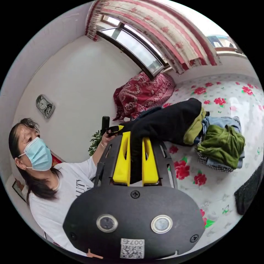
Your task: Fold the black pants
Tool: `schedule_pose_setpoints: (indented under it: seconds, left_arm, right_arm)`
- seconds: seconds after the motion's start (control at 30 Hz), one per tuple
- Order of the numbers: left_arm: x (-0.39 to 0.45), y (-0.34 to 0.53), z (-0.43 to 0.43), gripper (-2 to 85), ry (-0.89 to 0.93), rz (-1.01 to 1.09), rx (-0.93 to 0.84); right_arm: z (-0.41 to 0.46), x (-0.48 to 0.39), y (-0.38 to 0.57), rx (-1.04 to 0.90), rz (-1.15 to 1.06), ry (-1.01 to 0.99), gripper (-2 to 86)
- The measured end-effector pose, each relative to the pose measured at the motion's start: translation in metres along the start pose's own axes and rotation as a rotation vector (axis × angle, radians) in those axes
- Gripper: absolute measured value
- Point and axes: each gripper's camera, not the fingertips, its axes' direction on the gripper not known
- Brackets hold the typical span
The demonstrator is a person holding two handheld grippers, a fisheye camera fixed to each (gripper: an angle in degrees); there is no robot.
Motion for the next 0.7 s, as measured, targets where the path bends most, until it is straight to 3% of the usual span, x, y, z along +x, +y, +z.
schedule_pose_setpoints:
  seconds: [0.1, 0.3, 0.47, 0.57, 0.7]
  left_arm:
    - [0.017, -0.081, -0.028, 2.1, -0.131, 0.117, 0.063]
    - [-0.059, -0.132, -0.015, 7.2, -0.27, -0.102, 0.1]
    - [-0.106, -0.048, 0.026, 8.9, -0.555, -0.174, -0.022]
    - [-0.103, 0.047, 0.061, 8.8, -0.66, -0.171, -0.147]
    - [-0.055, 0.174, 0.129, 7.8, -0.612, -0.149, -0.36]
  right_arm:
    - [0.014, -0.004, -0.07, 0.071, -0.051, 0.058, 1.9]
    - [0.102, 0.087, -0.119, 0.108, 0.173, 0.195, 2.5]
    - [0.169, 0.152, -0.047, -0.003, 0.306, 0.379, 3.0]
    - [0.206, 0.155, 0.049, -0.216, 0.264, 0.483, 2.8]
    - [0.23, 0.147, 0.213, -0.643, 0.324, 0.658, 2.2]
